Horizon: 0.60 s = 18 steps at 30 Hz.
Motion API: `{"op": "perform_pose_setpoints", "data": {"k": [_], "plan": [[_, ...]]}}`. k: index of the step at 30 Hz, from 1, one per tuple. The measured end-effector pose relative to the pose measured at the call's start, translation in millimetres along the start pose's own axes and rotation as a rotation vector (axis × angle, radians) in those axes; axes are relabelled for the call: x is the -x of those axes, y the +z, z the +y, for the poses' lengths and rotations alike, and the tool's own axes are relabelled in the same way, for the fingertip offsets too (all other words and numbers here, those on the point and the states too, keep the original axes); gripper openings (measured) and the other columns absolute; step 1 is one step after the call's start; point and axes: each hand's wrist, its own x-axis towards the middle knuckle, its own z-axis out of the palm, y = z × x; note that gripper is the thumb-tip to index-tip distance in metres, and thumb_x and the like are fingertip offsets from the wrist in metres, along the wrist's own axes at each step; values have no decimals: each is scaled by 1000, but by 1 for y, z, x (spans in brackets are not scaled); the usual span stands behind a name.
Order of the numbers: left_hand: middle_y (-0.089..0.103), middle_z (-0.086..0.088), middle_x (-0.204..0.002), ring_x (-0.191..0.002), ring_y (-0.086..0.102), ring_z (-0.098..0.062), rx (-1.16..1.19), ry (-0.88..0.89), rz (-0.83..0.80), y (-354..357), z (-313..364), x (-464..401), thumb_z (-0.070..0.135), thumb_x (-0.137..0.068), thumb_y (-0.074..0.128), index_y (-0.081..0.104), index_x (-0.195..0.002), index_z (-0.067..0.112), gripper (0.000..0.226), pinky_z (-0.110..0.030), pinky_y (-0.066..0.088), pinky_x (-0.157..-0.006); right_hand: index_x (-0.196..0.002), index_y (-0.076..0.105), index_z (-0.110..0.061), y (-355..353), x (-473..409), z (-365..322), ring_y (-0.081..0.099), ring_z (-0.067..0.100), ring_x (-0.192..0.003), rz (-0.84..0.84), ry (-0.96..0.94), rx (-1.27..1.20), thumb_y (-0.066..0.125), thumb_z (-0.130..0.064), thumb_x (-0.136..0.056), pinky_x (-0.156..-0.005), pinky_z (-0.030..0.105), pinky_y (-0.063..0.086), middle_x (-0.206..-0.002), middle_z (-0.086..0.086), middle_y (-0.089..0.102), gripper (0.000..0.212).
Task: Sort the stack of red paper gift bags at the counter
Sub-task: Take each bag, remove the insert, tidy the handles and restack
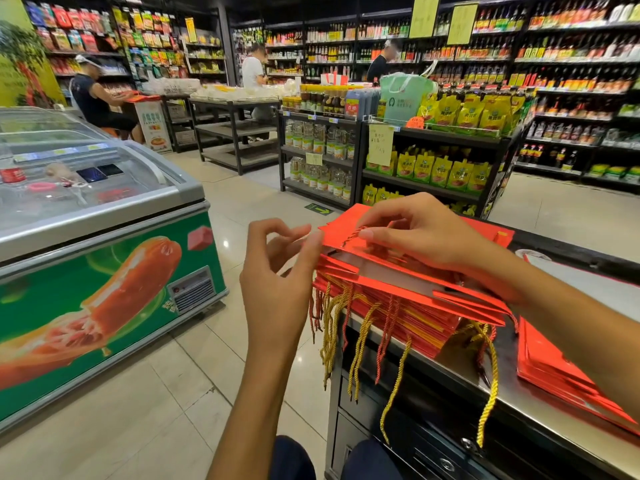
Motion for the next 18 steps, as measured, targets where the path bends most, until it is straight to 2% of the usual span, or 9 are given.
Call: {"op": "perform_pose_setpoints", "data": {"k": [2,3,6,8,10,12,14,16,18], "plan": [[70,5,-102,-92,73,-12,-129,-81,4,1,-3,-7,53,-96,63,50,-115,42,25,-32,61,-73,-97,73,-25,5,0,1,72,11,-78,15,-36,28,70,-22,-97,-73,37,56,-85,-2,76,5],[69,4,-96,-83,72,-12,-198,-129,-26,1,-5,-10,53,-97,61,54,-118,38,27,-32,60,-69,-98,73,-25,7,0,1,72,9,-79,14,-55,53,69,-22,-98,-72,32,56,-86,-3,76,5],[68,-1,-72,-57,64,-13,-155,-241,-113,0,-12,-13,29,-99,64,71,-109,15,18,-31,51,-52,-100,73,-20,8,-2,-1,71,6,-78,31,-101,147,67,-23,-99,-72,25,54,-84,-7,75,7],[69,-5,-66,-52,62,-15,-137,-253,-121,-2,-13,-12,22,-98,66,73,-105,16,12,-30,50,-49,-102,73,-15,8,-2,-2,71,5,-75,74,-108,172,65,-25,-100,-69,20,52,-81,-6,75,13],[72,-7,-68,-52,64,-18,-145,-242,-120,-4,-13,-11,21,-98,67,74,-104,16,10,-31,52,-49,-103,72,-14,12,-1,-2,72,6,-72,105,-96,153,64,-25,-101,-68,19,52,-79,-4,74,14],[73,-8,-71,-54,65,-18,-150,-257,-131,-4,-13,-13,21,-98,67,74,-105,17,11,-33,54,-51,-103,72,-16,15,0,0,70,5,-73,117,-87,184,65,-26,-100,-68,19,50,-81,-6,74,12],[74,-8,-72,-56,66,-18,-152,-291,-152,-5,-15,-13,19,-98,66,72,-108,16,12,-32,55,-52,-105,73,-20,11,-1,2,67,4,-80,102,-69,308,68,-27,-98,-73,25,51,-89,-10,74,11],[74,-9,-73,-56,66,-17,-132,-317,-163,-4,-16,-12,16,-99,64,70,-110,16,12,-30,55,-53,-104,74,-22,-3,-1,4,67,7,-85,48,10,411,73,-27,-94,-80,36,55,-93,-9,74,12],[73,-10,-76,-58,67,-17,-98,-332,-152,-3,-16,-12,18,-100,63,68,-110,18,12,-29,55,-53,-104,74,-27,-20,4,8,67,3,-88,-30,135,384,79,-29,-88,-85,40,55,-93,-11,74,16]]}}
